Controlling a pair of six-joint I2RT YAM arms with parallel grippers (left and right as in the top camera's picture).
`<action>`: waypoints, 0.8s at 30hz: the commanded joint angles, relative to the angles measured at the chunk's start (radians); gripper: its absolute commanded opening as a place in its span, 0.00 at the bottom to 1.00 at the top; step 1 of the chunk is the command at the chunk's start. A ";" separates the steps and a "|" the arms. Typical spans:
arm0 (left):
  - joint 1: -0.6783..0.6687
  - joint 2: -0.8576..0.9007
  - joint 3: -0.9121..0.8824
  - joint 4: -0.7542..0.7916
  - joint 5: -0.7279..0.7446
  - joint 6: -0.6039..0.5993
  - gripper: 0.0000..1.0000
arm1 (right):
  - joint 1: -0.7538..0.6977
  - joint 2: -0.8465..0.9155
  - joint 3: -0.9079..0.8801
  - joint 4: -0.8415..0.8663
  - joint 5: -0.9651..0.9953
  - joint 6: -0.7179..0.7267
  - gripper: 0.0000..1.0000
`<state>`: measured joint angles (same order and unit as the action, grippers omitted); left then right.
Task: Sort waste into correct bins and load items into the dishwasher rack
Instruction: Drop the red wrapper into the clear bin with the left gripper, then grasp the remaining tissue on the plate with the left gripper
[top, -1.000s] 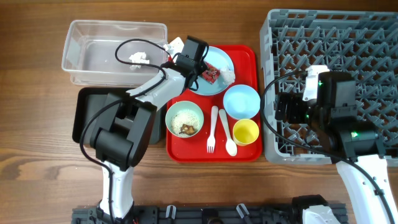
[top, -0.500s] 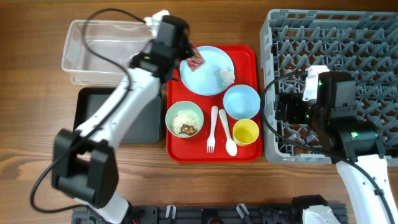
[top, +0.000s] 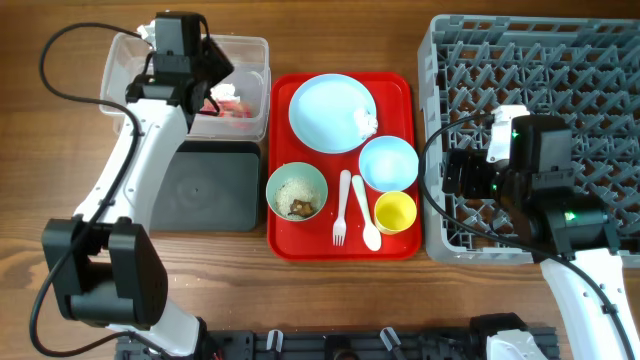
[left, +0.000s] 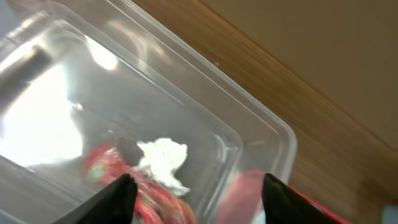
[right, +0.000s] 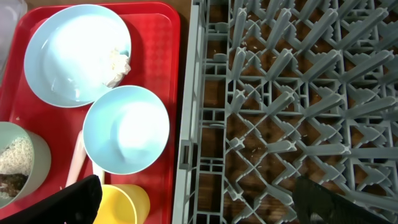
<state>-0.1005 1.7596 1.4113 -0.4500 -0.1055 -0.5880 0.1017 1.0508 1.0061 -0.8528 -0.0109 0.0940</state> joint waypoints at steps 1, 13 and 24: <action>-0.038 -0.008 0.002 0.008 0.149 0.010 0.72 | 0.002 -0.001 0.023 -0.001 -0.013 0.013 1.00; -0.315 0.059 0.002 0.104 0.243 0.180 0.87 | 0.002 -0.001 0.023 -0.001 -0.013 0.014 1.00; -0.449 0.280 0.002 0.330 0.243 0.192 0.90 | 0.002 -0.001 0.023 -0.001 -0.013 0.013 1.00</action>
<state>-0.5213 1.9617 1.4109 -0.1547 0.1295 -0.4225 0.1017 1.0508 1.0061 -0.8536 -0.0109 0.0944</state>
